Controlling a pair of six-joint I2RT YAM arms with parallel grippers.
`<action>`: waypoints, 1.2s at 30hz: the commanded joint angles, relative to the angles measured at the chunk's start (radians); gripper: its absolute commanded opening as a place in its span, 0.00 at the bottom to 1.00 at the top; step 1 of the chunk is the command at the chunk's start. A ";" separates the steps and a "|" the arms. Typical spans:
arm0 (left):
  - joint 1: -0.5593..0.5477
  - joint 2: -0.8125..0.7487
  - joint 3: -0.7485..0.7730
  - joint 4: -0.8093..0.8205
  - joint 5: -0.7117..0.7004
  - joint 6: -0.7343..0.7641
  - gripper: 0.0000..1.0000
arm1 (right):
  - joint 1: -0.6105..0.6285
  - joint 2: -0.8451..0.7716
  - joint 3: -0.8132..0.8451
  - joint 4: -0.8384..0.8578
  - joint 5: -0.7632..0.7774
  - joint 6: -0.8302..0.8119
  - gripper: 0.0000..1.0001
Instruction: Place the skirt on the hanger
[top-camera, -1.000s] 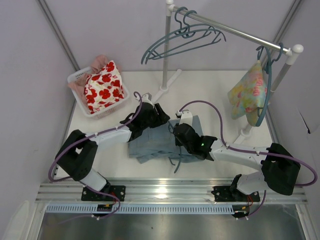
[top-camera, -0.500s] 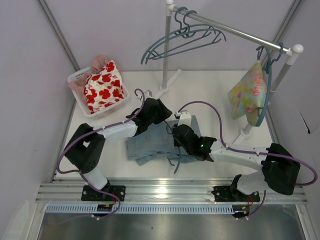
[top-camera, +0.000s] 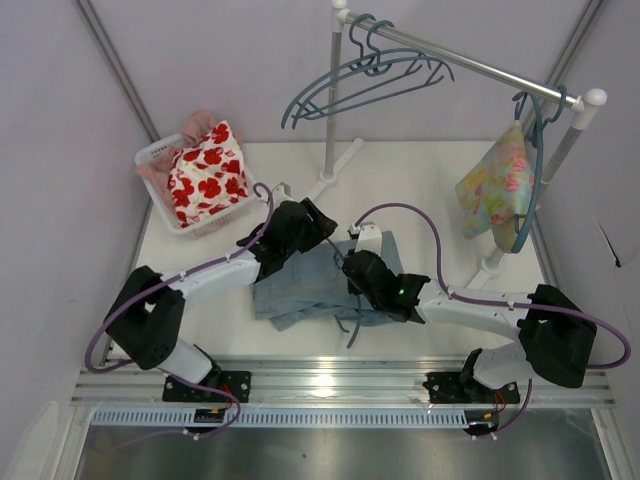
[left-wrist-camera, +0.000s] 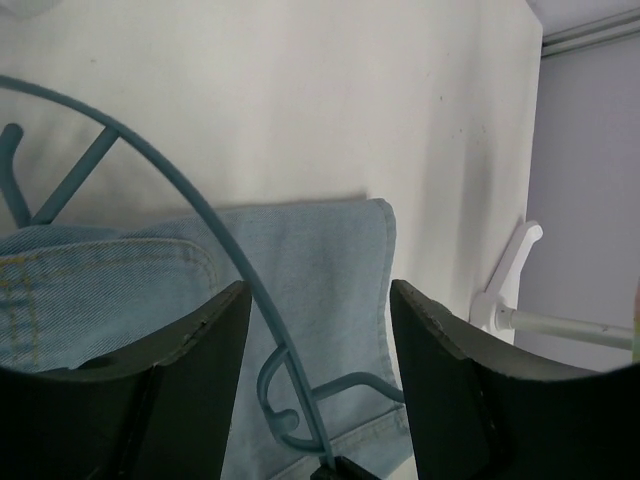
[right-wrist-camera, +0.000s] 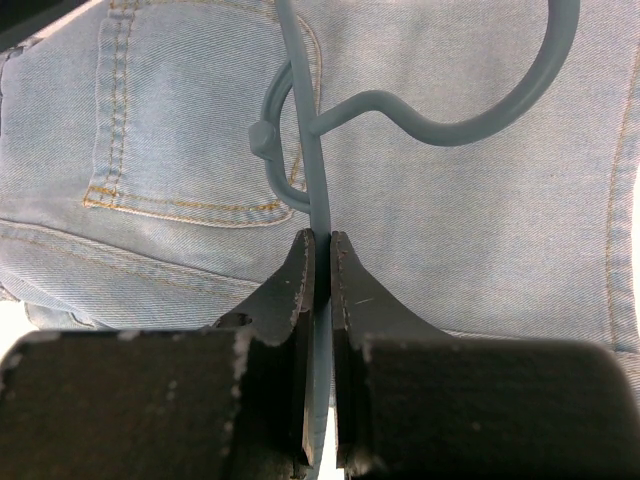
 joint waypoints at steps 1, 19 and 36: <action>-0.004 -0.030 -0.034 0.002 -0.029 -0.067 0.64 | 0.002 -0.026 0.035 0.071 0.046 0.025 0.00; -0.021 0.174 0.056 0.148 0.027 -0.155 0.51 | 0.024 -0.060 0.029 0.127 -0.003 -0.006 0.00; -0.012 0.205 -0.142 0.712 0.169 -0.142 0.05 | -0.062 -0.233 -0.101 0.115 -0.248 0.048 0.39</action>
